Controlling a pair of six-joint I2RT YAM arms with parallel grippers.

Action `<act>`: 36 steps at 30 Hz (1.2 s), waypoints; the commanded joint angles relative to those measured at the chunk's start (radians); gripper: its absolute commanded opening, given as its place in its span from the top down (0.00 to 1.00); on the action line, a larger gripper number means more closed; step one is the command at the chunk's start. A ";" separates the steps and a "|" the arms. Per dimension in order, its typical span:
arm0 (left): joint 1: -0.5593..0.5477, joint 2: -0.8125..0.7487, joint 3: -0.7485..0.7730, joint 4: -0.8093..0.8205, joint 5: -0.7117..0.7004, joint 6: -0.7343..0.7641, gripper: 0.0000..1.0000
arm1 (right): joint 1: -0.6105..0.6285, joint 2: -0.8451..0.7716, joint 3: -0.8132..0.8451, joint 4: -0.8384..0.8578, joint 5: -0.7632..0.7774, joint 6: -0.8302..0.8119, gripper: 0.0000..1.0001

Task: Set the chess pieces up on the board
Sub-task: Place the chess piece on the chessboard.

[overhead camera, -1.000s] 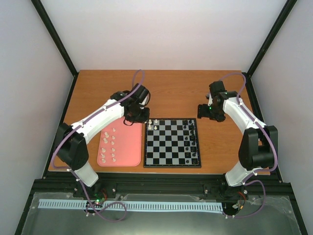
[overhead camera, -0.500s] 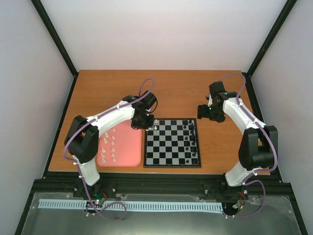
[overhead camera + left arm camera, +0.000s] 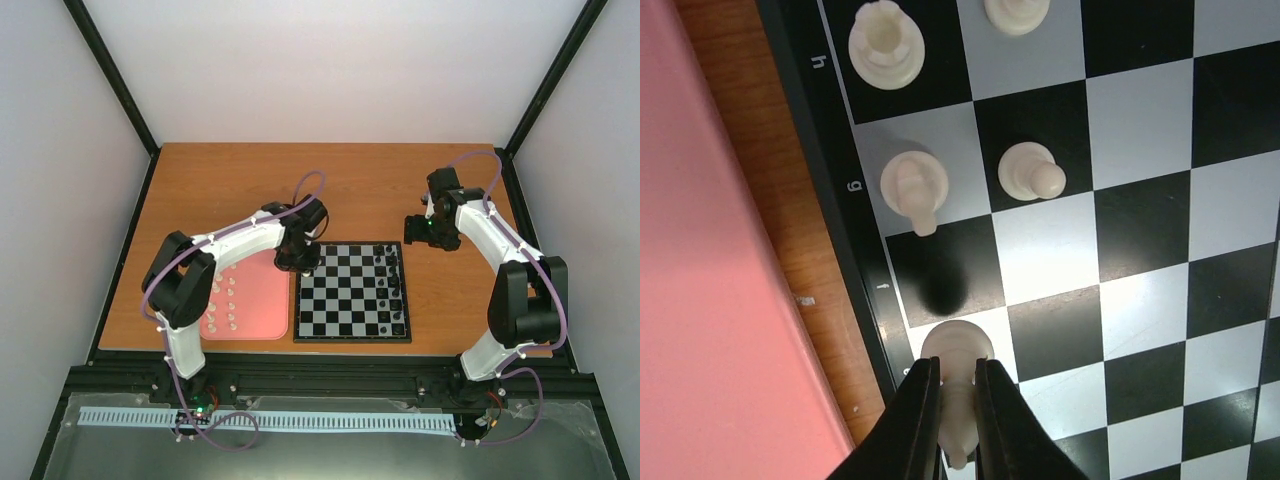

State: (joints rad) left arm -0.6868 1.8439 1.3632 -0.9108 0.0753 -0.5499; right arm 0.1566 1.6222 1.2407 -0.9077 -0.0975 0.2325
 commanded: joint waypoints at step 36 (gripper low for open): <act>-0.012 0.079 0.032 0.040 -0.043 -0.015 0.90 | -0.005 0.001 -0.006 0.000 0.013 -0.006 0.00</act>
State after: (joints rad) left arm -0.6895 1.9083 1.3773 -0.8692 0.0303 -0.5686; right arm 0.1566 1.6222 1.2377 -0.9081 -0.0902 0.2321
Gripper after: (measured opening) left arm 0.092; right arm 0.999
